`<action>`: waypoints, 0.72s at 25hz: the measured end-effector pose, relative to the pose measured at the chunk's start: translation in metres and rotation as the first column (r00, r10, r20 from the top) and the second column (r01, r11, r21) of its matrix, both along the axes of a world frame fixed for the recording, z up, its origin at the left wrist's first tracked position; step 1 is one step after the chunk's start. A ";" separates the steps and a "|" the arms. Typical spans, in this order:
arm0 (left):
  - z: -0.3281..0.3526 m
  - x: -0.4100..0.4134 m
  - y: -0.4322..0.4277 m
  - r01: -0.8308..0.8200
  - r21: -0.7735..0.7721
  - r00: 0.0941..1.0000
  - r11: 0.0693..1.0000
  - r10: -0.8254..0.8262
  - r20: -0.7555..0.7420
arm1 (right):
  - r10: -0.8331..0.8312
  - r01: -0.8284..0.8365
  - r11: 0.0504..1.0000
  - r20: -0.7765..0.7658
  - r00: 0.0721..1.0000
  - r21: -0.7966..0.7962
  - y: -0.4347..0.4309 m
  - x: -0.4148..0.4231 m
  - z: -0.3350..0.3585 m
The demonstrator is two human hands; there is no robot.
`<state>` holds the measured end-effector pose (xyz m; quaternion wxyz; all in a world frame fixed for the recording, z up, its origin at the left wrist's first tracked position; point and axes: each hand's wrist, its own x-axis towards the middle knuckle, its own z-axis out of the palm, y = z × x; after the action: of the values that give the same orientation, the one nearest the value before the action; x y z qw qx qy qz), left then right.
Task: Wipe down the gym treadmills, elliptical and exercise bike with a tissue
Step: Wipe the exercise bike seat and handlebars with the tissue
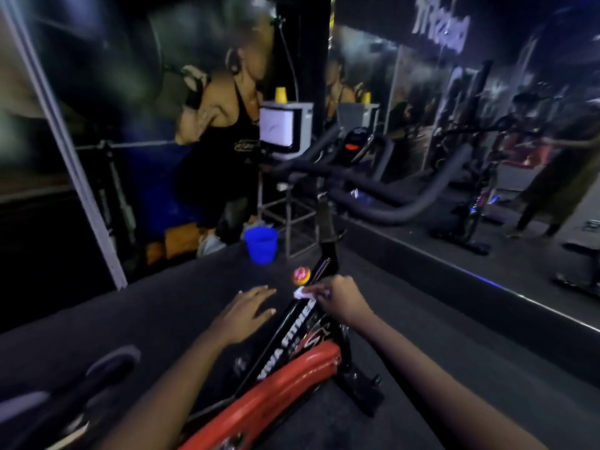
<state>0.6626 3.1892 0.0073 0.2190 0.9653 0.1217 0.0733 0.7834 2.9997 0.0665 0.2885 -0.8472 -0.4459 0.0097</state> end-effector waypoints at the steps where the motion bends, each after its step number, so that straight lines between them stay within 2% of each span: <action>1: -0.022 -0.028 -0.012 -0.023 -0.008 0.997 1.000 0.023 -0.067 | 0.043 -0.045 0.998 -0.025 0.999 -0.054 -0.002 -0.016 -0.022; 4: -0.075 -0.124 -0.042 -0.090 -0.073 0.963 0.993 0.068 -0.260 | 0.163 -0.184 0.966 -0.123 0.979 -0.184 -0.005 -0.078 -0.081; 6: -0.100 -0.187 -0.055 -0.182 -0.126 0.939 0.975 0.134 -0.318 | 0.264 -0.308 0.919 -0.198 0.944 -0.246 -0.001 -0.121 -0.111; 9: -0.116 -0.265 -0.064 -0.344 -0.082 0.906 0.935 0.307 -0.292 | 0.384 -0.446 0.857 -0.257 0.887 -0.258 0.019 -0.186 -0.136; 11: -0.120 -0.315 -0.069 -0.498 -0.133 0.845 0.857 0.444 -0.297 | 0.457 -0.525 0.799 -0.270 0.847 -0.293 0.039 -0.234 -0.143; 12: -0.116 -0.341 -0.068 -0.543 -0.292 0.834 0.787 0.464 -0.299 | 0.501 -0.573 0.759 -0.283 0.818 -0.311 0.050 -0.262 -0.146; 13: -0.105 -0.365 -0.067 -0.588 -0.374 0.801 0.717 0.455 -0.389 | 0.537 -0.616 0.722 -0.306 0.786 -0.315 0.063 -0.292 -0.149; 14: -0.106 -0.392 -0.061 -0.630 -0.387 0.775 0.673 0.514 -0.367 | 0.565 -0.651 0.695 -0.328 0.757 -0.305 0.074 -0.319 -0.150; 16: -0.109 -0.457 -0.049 -0.734 -0.377 0.679 0.564 0.613 -0.404 | 0.610 -0.709 0.643 -0.365 0.703 -0.291 0.099 -0.377 -0.146; 17: -0.111 -0.494 -0.037 -0.775 -0.322 0.632 0.544 0.682 -0.368 | 0.633 -0.738 0.608 -0.383 0.673 -0.291 0.116 -0.410 -0.143; 18: -0.113 -0.535 -0.026 -0.803 -0.194 0.595 0.564 0.733 -0.330 | 0.660 -0.769 0.579 -0.398 0.638 -0.272 0.133 -0.443 -0.139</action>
<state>0.1277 3.1631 -0.1053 0.3051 0.7663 0.5642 0.0372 0.3404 3.1324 -0.0724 0.1254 -0.6244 -0.6973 0.3289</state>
